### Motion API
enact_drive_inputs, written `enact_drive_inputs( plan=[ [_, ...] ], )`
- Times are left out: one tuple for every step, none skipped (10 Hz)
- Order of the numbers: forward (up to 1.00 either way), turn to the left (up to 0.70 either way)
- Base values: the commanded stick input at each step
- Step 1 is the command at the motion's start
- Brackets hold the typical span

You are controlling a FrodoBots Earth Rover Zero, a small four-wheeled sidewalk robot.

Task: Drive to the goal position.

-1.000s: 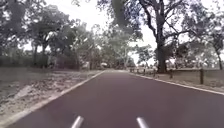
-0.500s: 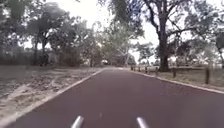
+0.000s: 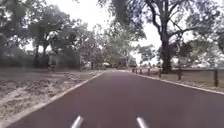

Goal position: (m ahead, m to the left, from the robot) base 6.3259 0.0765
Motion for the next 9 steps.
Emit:
enact_drive_inputs(
  plan=[
    [0.60, 0.00],
    [0.60, 0.00],
    [0.60, 0.00],
    [0.60, 0.00],
    [0.60, 0.00],
    [0.60, 0.00],
    [0.60, 0.00],
    [0.60, 0.00],
    [0.60, 0.12]
  ],
)
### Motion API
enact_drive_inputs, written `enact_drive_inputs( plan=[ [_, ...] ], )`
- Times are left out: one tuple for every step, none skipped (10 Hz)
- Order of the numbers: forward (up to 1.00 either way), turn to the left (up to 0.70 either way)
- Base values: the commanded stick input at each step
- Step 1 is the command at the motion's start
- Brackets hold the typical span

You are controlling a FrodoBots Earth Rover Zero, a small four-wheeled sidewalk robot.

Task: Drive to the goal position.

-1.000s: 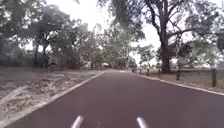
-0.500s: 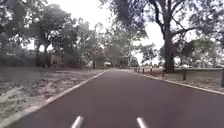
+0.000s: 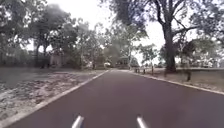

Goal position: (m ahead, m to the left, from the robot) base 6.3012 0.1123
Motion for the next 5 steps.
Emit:
enact_drive_inputs(
  plan=[
    [0.60, 0.13],
    [0.60, 0.15],
    [0.60, 0.15],
    [0.60, 0.15],
    [0.60, 0.15]
  ],
)
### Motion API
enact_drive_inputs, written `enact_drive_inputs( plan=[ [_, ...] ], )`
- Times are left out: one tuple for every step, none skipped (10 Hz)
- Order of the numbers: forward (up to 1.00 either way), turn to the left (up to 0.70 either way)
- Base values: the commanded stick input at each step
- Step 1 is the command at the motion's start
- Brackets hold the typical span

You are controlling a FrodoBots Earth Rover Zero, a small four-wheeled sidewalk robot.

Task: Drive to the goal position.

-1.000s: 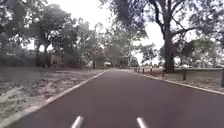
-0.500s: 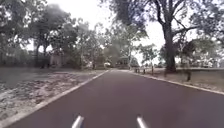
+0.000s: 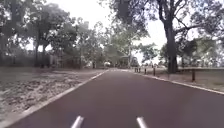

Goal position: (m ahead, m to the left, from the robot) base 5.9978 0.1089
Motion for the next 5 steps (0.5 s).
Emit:
enact_drive_inputs(
  plan=[
    [0.60, 0.00],
    [0.60, 0.00],
    [0.60, 0.00],
    [0.60, 0.00],
    [0.60, 0.00]
  ],
)
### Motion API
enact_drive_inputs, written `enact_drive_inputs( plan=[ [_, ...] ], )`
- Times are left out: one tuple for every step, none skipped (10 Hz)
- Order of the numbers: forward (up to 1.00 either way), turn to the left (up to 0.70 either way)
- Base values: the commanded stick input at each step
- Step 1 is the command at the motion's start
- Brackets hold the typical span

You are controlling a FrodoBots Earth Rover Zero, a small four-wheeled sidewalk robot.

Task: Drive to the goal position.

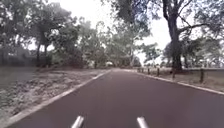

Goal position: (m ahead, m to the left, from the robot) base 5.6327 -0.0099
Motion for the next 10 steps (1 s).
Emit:
enact_drive_inputs(
  plan=[
    [0.60, 0.00],
    [0.60, 0.00],
    [0.60, 0.00],
    [0.60, 0.00],
    [0.60, 0.00],
    [0.60, 0.00],
    [0.60, 0.00],
    [0.60, 0.00],
    [0.60, 0.00],
    [0.60, 0.00]
  ],
)
